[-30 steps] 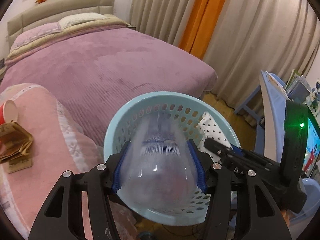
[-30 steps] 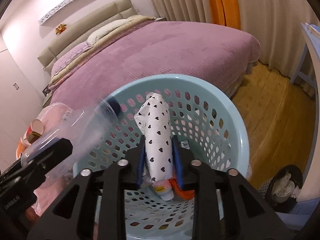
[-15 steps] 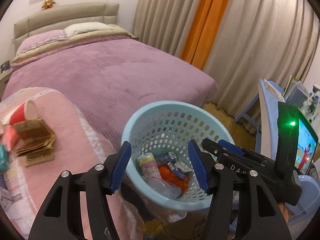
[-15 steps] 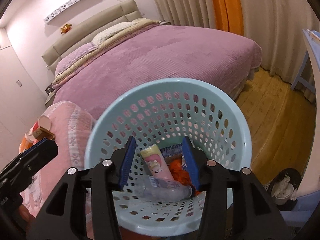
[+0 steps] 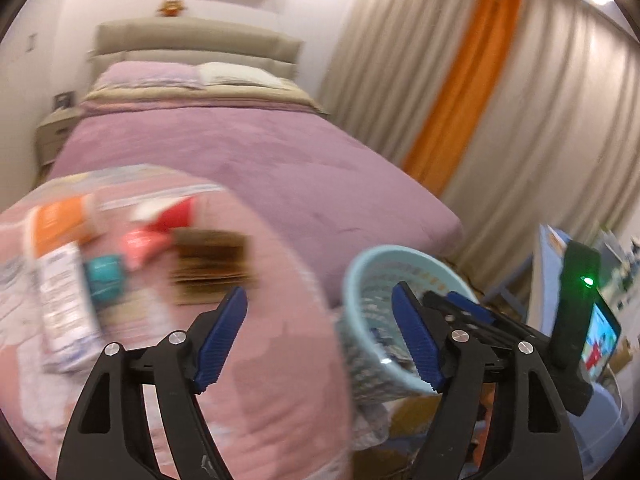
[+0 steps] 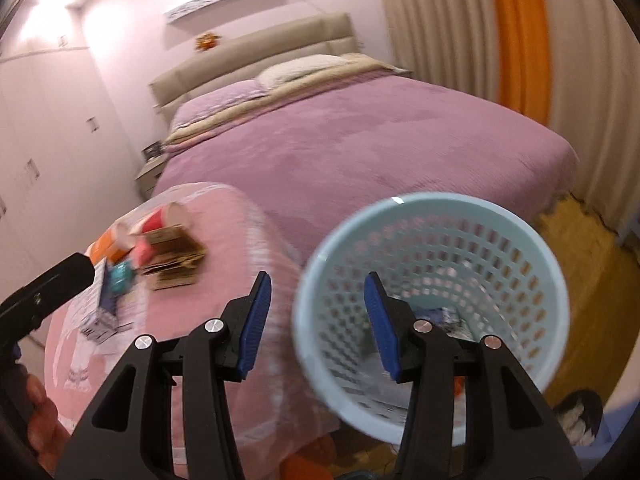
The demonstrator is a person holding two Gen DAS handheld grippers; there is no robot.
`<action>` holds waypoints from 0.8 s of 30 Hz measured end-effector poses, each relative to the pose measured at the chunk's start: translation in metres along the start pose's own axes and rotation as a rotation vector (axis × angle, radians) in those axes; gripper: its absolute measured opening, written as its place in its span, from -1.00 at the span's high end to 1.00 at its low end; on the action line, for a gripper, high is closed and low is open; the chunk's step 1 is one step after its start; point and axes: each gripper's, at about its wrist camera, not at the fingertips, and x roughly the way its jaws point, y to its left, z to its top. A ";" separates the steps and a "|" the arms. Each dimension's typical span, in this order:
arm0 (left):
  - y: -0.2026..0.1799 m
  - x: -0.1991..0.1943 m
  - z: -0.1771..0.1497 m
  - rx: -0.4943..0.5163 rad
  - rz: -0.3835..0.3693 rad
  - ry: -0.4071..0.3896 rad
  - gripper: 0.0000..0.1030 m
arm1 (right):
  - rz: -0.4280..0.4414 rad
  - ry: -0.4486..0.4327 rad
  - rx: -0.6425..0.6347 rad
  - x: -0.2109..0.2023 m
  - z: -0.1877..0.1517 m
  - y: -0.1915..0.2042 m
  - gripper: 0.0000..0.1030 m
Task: Collect trash
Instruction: 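Grasp the white milk box with the left tool while the right tool grasps the cardboard packet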
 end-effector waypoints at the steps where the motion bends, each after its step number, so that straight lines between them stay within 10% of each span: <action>1: 0.011 -0.005 -0.001 -0.017 0.029 -0.006 -0.45 | 0.007 -0.008 -0.015 0.000 0.000 0.008 0.13; 9: 0.105 -0.024 -0.004 -0.105 0.374 0.000 -0.55 | 0.078 -0.034 -0.168 0.017 0.015 0.080 0.13; 24: 0.166 0.008 -0.017 -0.211 0.393 0.077 -0.58 | 0.134 0.058 -0.322 0.096 0.036 0.148 0.13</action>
